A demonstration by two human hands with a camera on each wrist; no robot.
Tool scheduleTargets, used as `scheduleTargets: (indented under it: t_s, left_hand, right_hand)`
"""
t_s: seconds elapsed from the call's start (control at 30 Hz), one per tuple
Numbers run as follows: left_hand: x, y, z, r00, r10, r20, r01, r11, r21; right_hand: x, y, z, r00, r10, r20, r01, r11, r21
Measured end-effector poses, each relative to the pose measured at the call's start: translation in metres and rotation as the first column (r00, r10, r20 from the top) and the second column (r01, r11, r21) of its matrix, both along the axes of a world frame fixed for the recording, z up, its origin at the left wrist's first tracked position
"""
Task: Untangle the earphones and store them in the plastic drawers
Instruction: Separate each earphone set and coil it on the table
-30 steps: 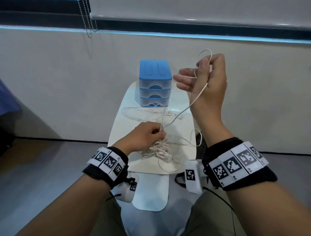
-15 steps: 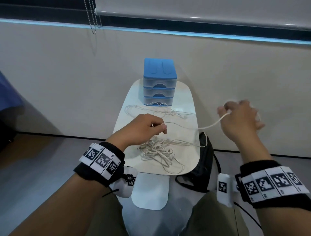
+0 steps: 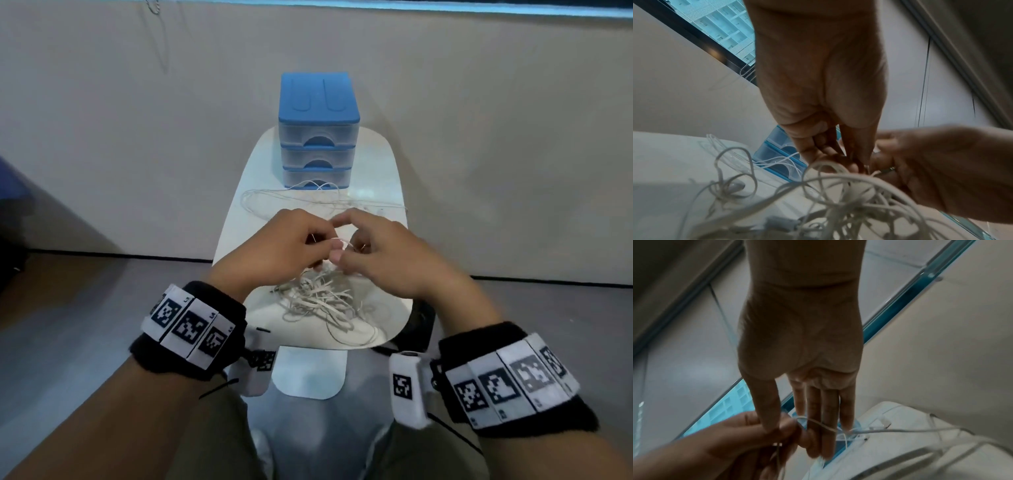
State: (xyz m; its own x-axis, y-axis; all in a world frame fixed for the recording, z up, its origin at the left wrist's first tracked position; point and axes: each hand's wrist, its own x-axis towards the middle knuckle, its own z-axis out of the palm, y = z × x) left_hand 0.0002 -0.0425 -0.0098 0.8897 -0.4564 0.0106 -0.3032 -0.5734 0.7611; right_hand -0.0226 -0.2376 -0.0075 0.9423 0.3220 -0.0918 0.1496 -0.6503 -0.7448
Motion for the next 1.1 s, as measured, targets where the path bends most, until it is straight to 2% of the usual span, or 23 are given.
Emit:
scheduleTargets:
  t_s: [0.1, 0.17, 0.27, 0.37, 0.43, 0.5, 0.57, 0.8, 0.93, 1.1]
  left_hand:
    - [-0.008, 0.018, -0.006, 0.999, 0.013, -0.050, -0.017, 0.997, -0.076]
    - [-0.011, 0.031, -0.009, 0.995, -0.071, -0.076, 0.066, 0.995, -0.073]
    - [-0.016, 0.043, -0.015, 0.981, -0.133, -0.141, 0.134, 0.991, -0.002]
    - [-0.022, 0.044, -0.028, 0.974, -0.213, -0.082, 0.225, 0.959, 0.172]
    - [-0.021, 0.042, -0.038, 0.972, -0.237, -0.008, 0.233, 0.948, 0.216]
    - [-0.015, 0.040, -0.040, 0.974, -0.203, 0.104, 0.179, 0.963, 0.199]
    - [-0.010, 0.039, -0.034, 0.978, -0.150, 0.147, 0.125, 0.978, 0.169]
    - [-0.005, 0.035, -0.017, 0.997, -0.070, -0.024, 0.068, 0.994, -0.084]
    - [-0.001, 0.030, -0.017, 0.997, -0.047, -0.067, 0.039, 0.993, -0.114]
    - [0.003, 0.024, -0.016, 0.984, 0.014, -0.175, -0.039, 0.989, -0.144]
  right_hand:
    - [0.007, -0.002, -0.011, 0.996, -0.057, 0.072, 0.053, 0.997, 0.060]
    - [0.011, -0.006, -0.017, 0.991, -0.090, 0.095, 0.078, 0.990, 0.121]
    - [0.016, -0.008, -0.022, 0.994, -0.108, 0.017, 0.103, 0.976, 0.193]
    - [0.016, -0.010, -0.032, 0.984, -0.111, -0.137, 0.144, 0.954, 0.262]
    - [0.014, -0.011, -0.040, 0.977, -0.093, -0.190, 0.142, 0.953, 0.268]
    - [0.017, -0.011, -0.046, 0.978, -0.093, -0.186, 0.137, 0.961, 0.240]
    - [0.020, -0.010, -0.048, 0.975, -0.104, -0.198, 0.147, 0.965, 0.217]
    - [0.020, 0.005, -0.047, 0.961, -0.050, -0.271, 0.119, 0.962, 0.245]
    - [0.020, 0.005, -0.045, 0.948, 0.003, -0.317, 0.101, 0.945, 0.311]
    - [0.022, -0.005, -0.043, 0.919, -0.026, -0.393, 0.213, 0.872, 0.441]
